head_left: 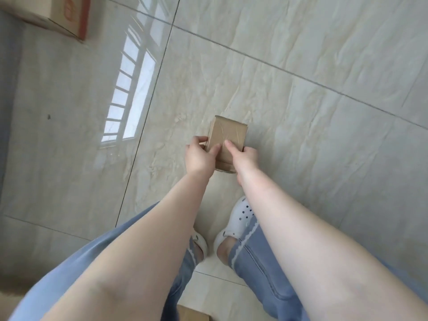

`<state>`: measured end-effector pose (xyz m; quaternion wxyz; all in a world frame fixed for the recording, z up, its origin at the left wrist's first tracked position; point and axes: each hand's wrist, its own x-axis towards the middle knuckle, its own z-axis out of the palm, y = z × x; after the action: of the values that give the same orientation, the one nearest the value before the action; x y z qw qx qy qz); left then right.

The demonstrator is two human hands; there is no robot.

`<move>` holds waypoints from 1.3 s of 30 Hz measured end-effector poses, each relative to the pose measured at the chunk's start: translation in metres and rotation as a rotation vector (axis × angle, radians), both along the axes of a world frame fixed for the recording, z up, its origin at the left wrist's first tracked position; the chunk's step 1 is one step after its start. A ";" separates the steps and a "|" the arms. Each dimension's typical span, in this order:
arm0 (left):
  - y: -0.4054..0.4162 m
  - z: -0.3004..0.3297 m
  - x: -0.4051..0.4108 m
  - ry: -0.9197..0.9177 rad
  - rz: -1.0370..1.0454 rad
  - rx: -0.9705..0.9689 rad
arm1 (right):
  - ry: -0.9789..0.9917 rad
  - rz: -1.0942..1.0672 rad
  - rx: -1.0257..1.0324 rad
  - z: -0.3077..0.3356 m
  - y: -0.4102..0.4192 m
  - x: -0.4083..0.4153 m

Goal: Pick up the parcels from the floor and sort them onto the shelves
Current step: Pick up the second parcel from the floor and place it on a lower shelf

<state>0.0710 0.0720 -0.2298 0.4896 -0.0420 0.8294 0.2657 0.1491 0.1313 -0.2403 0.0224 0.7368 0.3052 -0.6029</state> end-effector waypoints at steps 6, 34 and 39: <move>0.016 0.145 -0.019 0.033 0.000 0.130 | 0.062 -0.033 0.128 0.149 0.022 -0.015; 0.049 0.686 -0.172 -0.163 -0.184 0.580 | 0.502 0.137 0.445 0.705 0.050 -0.098; 0.043 0.713 -0.186 -0.153 -0.327 0.657 | 0.642 0.144 0.551 0.726 0.044 -0.109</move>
<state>-0.1145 0.1151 0.4836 0.5734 0.2304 0.6567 0.4322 0.0404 0.1750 0.4861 -0.2294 0.4669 0.4969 -0.6946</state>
